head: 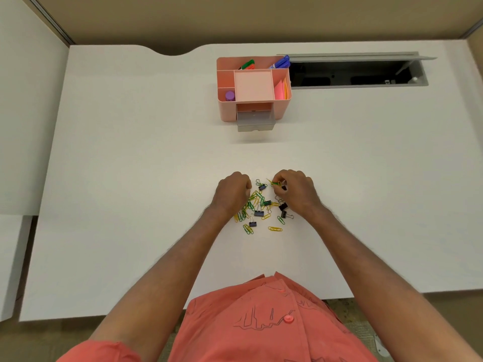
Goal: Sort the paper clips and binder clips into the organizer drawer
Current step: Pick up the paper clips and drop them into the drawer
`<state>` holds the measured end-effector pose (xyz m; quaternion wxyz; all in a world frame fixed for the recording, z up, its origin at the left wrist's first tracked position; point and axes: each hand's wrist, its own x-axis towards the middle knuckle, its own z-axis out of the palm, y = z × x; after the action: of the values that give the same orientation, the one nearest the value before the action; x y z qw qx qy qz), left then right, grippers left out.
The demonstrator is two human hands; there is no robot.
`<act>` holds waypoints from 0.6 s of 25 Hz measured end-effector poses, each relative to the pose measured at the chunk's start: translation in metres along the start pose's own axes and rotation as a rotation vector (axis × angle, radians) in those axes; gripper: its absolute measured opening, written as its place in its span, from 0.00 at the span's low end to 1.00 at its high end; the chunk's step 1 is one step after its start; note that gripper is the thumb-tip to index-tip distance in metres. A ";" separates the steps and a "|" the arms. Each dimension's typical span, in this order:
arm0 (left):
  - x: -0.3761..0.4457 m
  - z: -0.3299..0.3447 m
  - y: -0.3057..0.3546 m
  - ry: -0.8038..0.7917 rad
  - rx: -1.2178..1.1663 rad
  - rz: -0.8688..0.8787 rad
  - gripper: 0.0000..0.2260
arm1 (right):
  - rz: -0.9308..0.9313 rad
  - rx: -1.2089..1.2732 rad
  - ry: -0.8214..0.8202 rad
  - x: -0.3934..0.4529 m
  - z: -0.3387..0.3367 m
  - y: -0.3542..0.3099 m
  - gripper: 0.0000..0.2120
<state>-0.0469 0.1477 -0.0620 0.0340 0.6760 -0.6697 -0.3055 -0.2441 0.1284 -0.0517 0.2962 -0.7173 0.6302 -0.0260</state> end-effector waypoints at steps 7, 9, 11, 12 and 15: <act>-0.002 0.001 -0.006 0.080 -0.379 -0.104 0.04 | 0.152 0.552 -0.086 0.006 -0.018 0.000 0.08; -0.001 -0.001 -0.007 0.101 -0.491 -0.147 0.04 | 0.194 0.675 -0.110 0.009 -0.023 -0.003 0.05; 0.001 -0.004 -0.006 0.109 -0.613 -0.172 0.06 | 0.191 0.740 -0.105 0.011 -0.031 -0.009 0.03; 0.003 -0.007 -0.006 0.113 -0.675 -0.176 0.07 | 0.172 0.752 -0.096 0.014 -0.036 -0.014 0.03; 0.006 -0.019 -0.002 0.150 -0.799 -0.182 0.08 | 0.078 0.762 -0.027 0.034 -0.058 -0.033 0.05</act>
<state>-0.0366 0.1356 -0.0500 0.3152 0.6866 -0.4316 -0.4930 -0.2318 0.0753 -0.0007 0.5506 -0.5316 0.5981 -0.2377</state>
